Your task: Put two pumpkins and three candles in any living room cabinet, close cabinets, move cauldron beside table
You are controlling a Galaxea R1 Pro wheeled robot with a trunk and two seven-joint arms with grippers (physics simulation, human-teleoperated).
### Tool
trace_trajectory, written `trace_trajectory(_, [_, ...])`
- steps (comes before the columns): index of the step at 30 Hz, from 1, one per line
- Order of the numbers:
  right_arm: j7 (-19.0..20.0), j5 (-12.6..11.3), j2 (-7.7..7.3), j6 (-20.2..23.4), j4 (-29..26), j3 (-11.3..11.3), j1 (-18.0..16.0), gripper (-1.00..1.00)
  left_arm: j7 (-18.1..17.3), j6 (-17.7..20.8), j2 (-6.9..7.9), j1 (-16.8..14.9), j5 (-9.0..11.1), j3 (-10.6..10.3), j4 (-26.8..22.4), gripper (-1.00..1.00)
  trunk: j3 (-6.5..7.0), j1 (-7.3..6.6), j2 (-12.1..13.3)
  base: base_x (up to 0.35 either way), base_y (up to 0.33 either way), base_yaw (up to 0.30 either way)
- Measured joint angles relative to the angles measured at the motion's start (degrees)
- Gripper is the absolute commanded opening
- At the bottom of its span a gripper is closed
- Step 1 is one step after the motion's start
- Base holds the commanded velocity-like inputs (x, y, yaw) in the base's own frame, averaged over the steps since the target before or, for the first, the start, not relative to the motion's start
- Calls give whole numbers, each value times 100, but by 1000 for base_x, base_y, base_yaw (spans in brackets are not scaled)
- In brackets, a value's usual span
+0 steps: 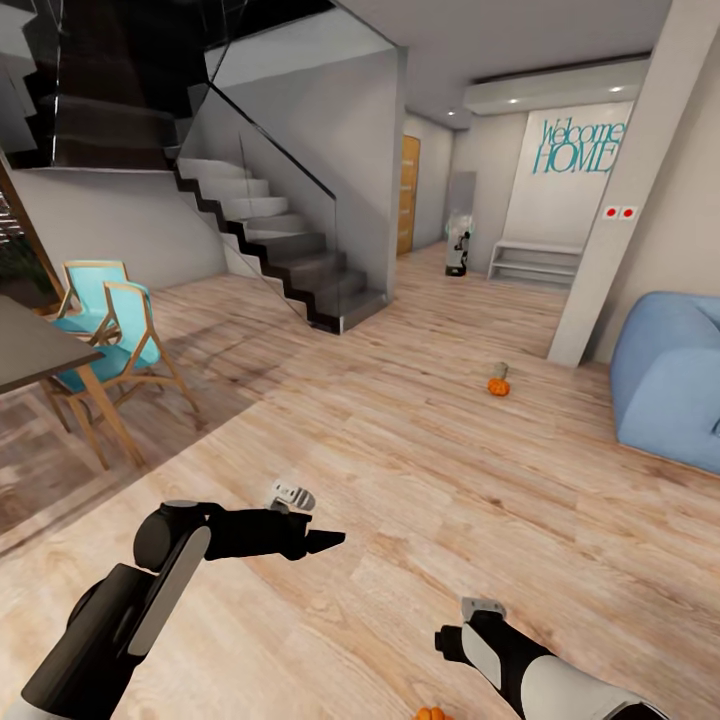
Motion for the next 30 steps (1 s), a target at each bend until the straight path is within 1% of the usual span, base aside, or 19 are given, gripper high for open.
trace_trajectory(16, [0,1,14,-13,1,6,0,100,-40,0,0,0,6,1,-2,100,-287,352,-642,0,0,0])
trace_trajectory(20, [6,-1,25,-135,8,19,0,100,-38,0,-2,0,10,0,-3,100,-359,439,-802,0,0,0])
trace_trajectory(30, [10,-3,48,-249,30,37,3,100,-35,0,-10,0,4,-8,4,100,-539,659,-1203,0,0,0])
